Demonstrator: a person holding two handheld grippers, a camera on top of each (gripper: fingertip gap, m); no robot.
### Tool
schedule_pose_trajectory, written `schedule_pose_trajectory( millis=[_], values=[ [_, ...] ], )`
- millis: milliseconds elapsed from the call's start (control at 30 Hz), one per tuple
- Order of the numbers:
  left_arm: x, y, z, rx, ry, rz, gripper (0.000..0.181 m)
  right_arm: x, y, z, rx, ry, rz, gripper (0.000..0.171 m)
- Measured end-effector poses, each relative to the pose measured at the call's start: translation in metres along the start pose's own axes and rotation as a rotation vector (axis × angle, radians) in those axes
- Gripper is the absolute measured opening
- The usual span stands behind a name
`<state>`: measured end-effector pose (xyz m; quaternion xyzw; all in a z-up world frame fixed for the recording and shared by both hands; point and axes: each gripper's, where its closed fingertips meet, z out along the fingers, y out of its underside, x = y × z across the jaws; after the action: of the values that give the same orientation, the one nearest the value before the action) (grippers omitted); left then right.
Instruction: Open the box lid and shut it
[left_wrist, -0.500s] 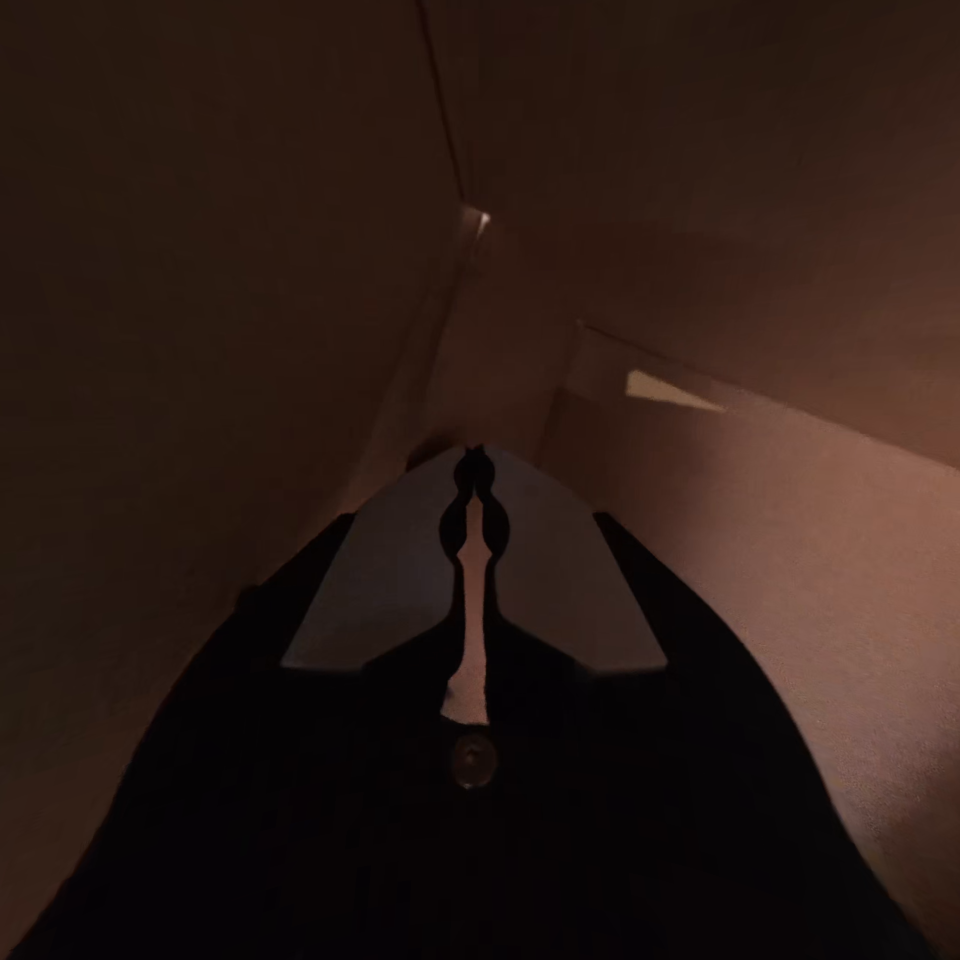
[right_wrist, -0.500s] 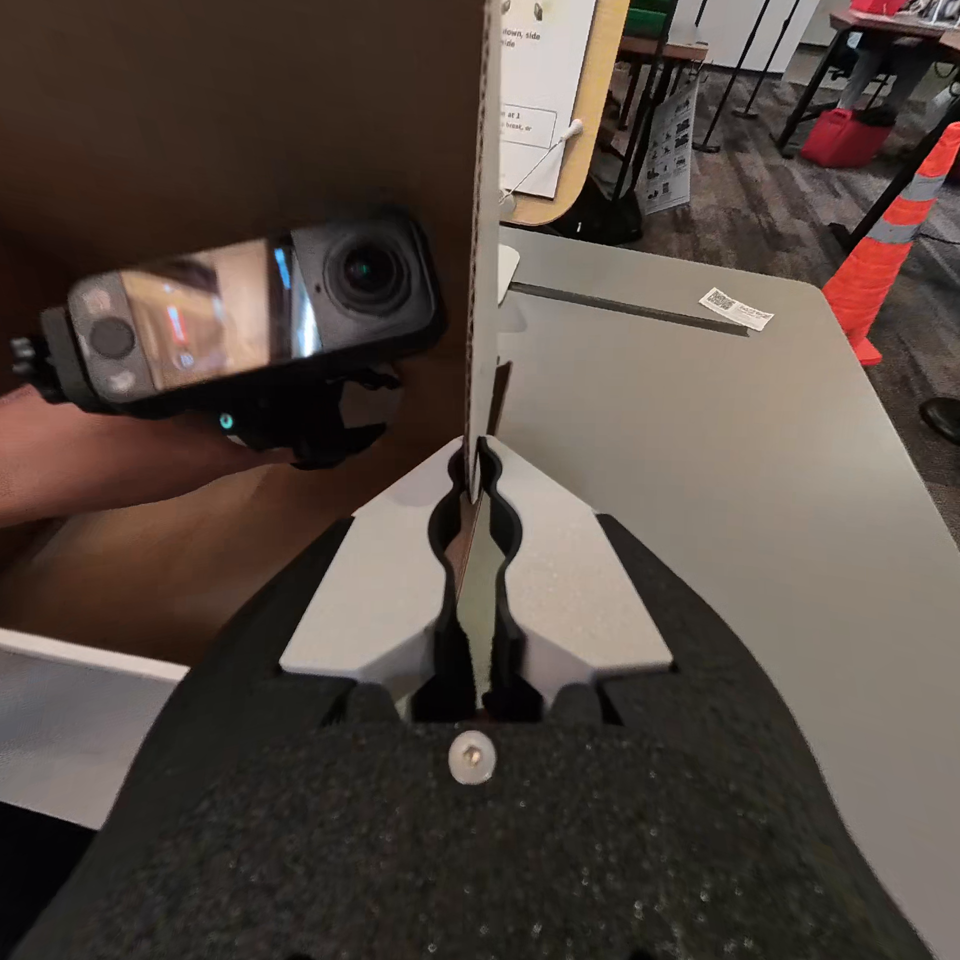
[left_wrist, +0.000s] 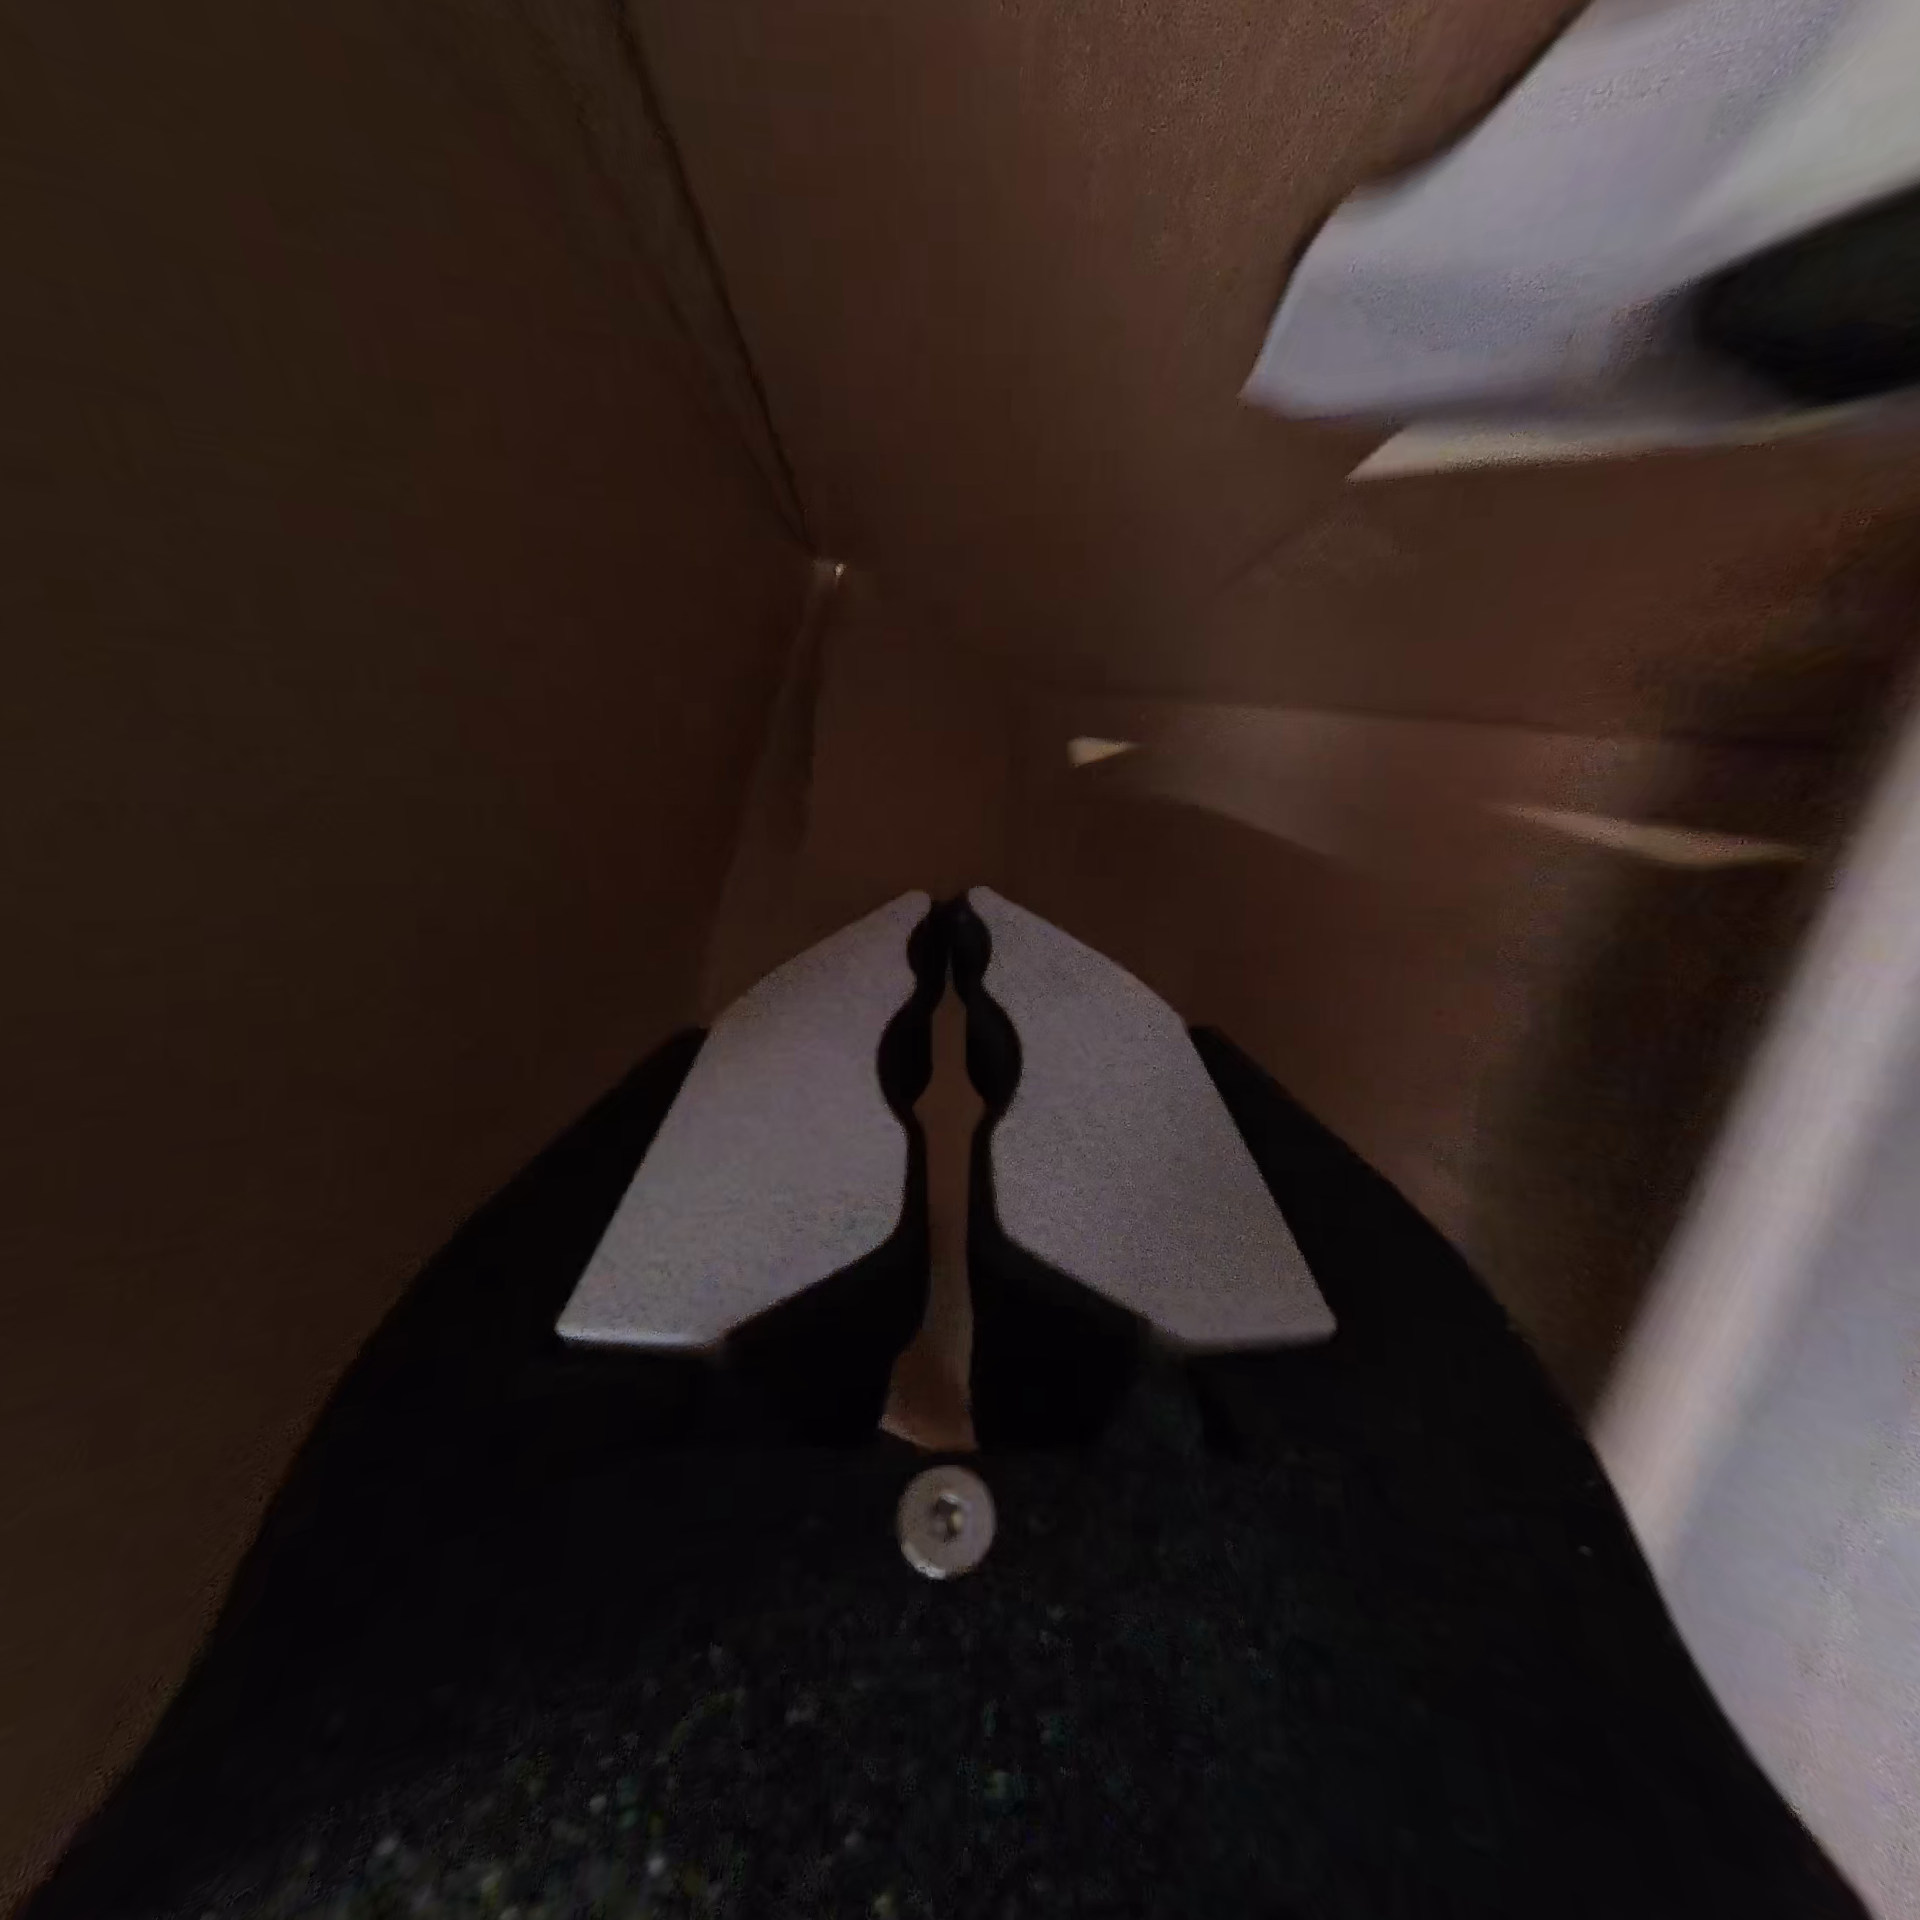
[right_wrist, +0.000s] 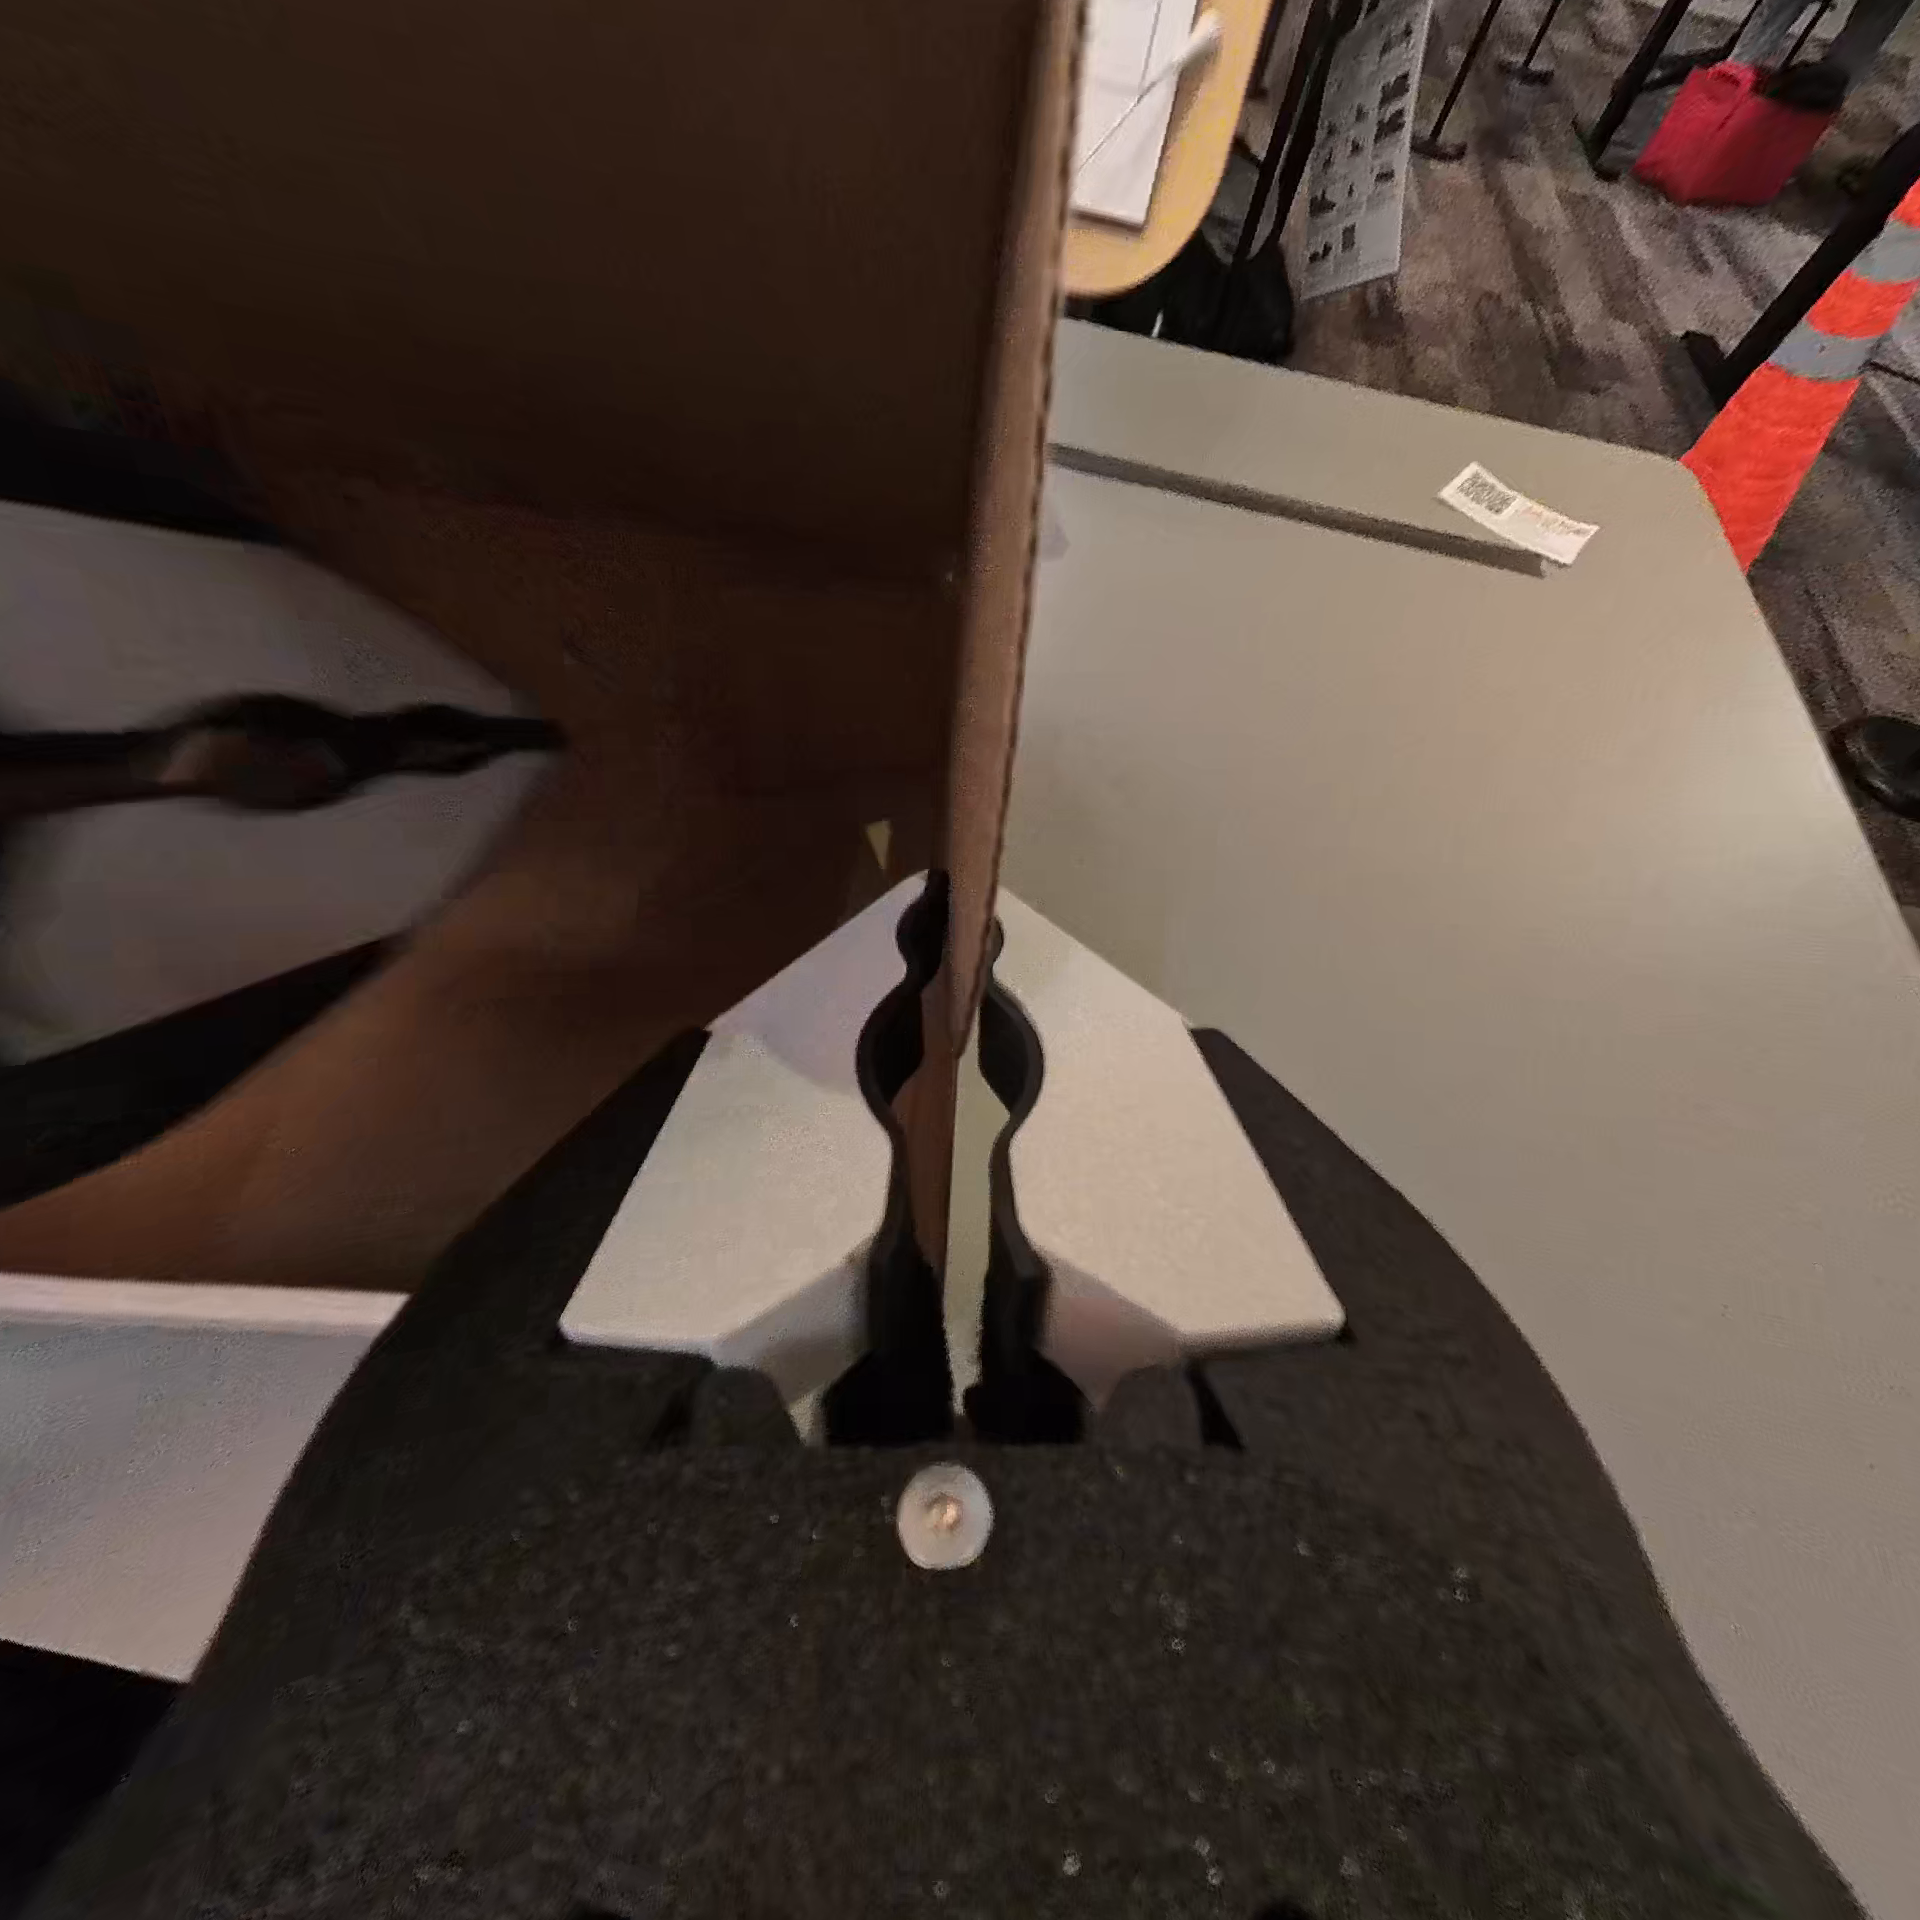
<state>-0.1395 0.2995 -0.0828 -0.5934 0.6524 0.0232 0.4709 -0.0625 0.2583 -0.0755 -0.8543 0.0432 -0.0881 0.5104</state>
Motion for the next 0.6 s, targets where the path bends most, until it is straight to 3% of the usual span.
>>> schedule_pose_trajectory(
  millis=[100,167,233,300,400,500,600],
  values=[
    [0.024,-0.005,-0.092,0.133,0.190,-0.228,0.014,-0.007,0.001,-0.002,0.002,-0.012,-0.029,0.003],
    [0.027,0.001,-0.157,0.236,0.290,-0.405,0.023,-0.010,-0.007,-0.014,0.035,-0.025,-0.049,0.017],
    [0.007,0.018,-0.211,0.321,0.288,-0.558,0.028,-0.012,-0.016,-0.034,0.073,-0.059,-0.048,0.029],
    [-0.038,0.043,-0.246,0.377,0.164,-0.660,0.027,-0.015,-0.037,-0.061,0.156,-0.117,-0.029,0.032],
    [-0.112,0.087,-0.259,0.374,-0.028,-0.792,0.027,-0.007,-0.084,-0.098,0.300,-0.196,0.014,0.032],
    [-0.134,0.104,-0.232,0.355,0.032,-0.919,0.029,-0.005,-0.119,-0.105,0.372,-0.355,0.095,0.033],
    [-0.133,0.105,-0.201,0.398,0.101,-1.031,0.028,-0.007,-0.115,-0.076,0.293,-0.488,0.172,0.037]
  ],
)
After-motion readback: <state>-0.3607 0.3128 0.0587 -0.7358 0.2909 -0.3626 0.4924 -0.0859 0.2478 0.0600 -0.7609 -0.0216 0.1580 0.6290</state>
